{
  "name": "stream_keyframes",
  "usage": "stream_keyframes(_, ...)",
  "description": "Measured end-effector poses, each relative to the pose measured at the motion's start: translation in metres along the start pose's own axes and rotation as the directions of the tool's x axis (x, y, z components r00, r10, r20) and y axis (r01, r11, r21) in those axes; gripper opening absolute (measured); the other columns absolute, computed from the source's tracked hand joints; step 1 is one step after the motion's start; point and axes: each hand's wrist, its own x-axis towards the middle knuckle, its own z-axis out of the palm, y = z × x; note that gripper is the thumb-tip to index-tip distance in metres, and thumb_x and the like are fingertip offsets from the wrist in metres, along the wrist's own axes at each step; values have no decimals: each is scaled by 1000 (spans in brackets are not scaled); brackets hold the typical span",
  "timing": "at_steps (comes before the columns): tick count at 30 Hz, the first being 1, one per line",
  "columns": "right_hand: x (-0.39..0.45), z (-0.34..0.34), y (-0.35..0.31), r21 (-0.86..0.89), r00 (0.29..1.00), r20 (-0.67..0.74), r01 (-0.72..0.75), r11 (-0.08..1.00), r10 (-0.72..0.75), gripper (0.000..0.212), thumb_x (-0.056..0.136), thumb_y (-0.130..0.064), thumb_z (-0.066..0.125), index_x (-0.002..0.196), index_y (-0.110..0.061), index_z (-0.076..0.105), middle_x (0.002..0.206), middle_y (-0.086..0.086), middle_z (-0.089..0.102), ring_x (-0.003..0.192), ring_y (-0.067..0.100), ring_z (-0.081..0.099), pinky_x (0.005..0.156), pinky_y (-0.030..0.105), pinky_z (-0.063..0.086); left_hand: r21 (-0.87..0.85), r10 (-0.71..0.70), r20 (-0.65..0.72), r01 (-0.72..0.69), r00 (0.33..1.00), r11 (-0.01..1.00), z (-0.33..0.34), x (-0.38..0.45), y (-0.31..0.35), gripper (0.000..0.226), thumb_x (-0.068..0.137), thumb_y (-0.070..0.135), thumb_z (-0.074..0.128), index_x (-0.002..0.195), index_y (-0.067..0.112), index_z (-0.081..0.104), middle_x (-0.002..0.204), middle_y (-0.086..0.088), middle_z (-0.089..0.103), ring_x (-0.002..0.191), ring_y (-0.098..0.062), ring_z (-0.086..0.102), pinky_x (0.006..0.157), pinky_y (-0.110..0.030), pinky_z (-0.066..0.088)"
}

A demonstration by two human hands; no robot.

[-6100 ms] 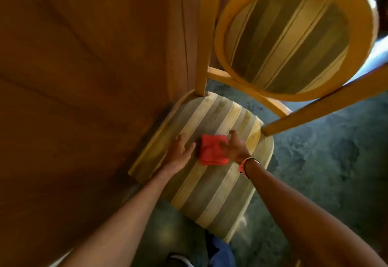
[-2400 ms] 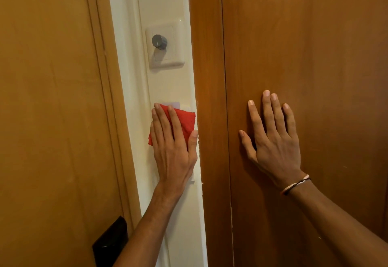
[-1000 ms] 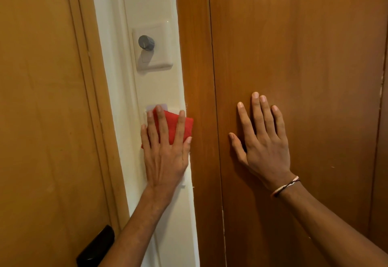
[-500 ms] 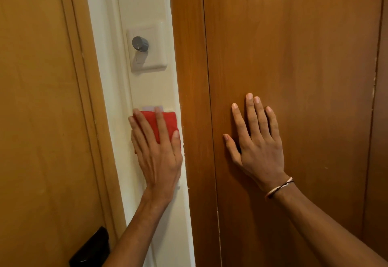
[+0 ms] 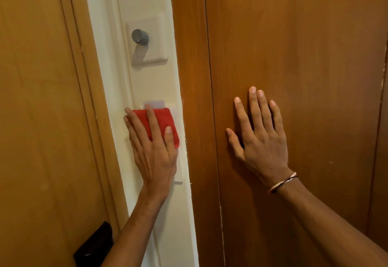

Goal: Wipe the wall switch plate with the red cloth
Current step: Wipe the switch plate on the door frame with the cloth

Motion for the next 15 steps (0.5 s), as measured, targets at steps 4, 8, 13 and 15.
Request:
stream_keyframes(4, 0, 1, 0, 4, 1000, -1, -3, 1000, 3, 73, 106, -56, 35, 166, -15, 23, 173, 19, 19, 162, 35, 18, 132, 51, 19, 112, 298, 72, -304, 952, 946, 3, -12, -1, 71, 104, 56, 27, 160, 23, 0, 166, -25, 13, 154, -45, 9, 124, -59, 19)
stream_keyframes(8, 0, 0, 0, 1, 1000, 1, -5, 1000, 5, 73, 106, -56, 35, 166, -16, 23, 173, 19, 19, 162, 35, 18, 132, 52, 19, 44, 220, 35, -222, 975, 974, -1, -3, -14, 67, 105, 55, 25, 160, 27, -1, 168, -20, 12, 155, -42, 11, 120, -61, 30)
stream_keyframes(13, 0, 0, -1, 1, 1000, 1, -3, 1000, 3, 73, 106, -56, 35, 166, -15, 23, 173, 19, 18, 162, 35, 18, 132, 52, 20, 15, 132, 48, -133, 990, 991, 3, -18, 9, 68, 105, 54, 28, 160, 26, 1, 168, -22, 9, 155, -43, 6, 122, -62, 24)
stream_keyframes(15, -1, 0, 0, -2, 1000, 2, -4, 1000, 4, 74, 106, -56, 35, 166, -15, 23, 173, 19, 18, 162, 35, 17, 132, 51, 19, 47, 255, 94, -260, 962, 965, 5, -21, 1, 68, 104, 55, 29, 160, 25, 5, 168, -22, 10, 156, -43, 6, 123, -60, 22)
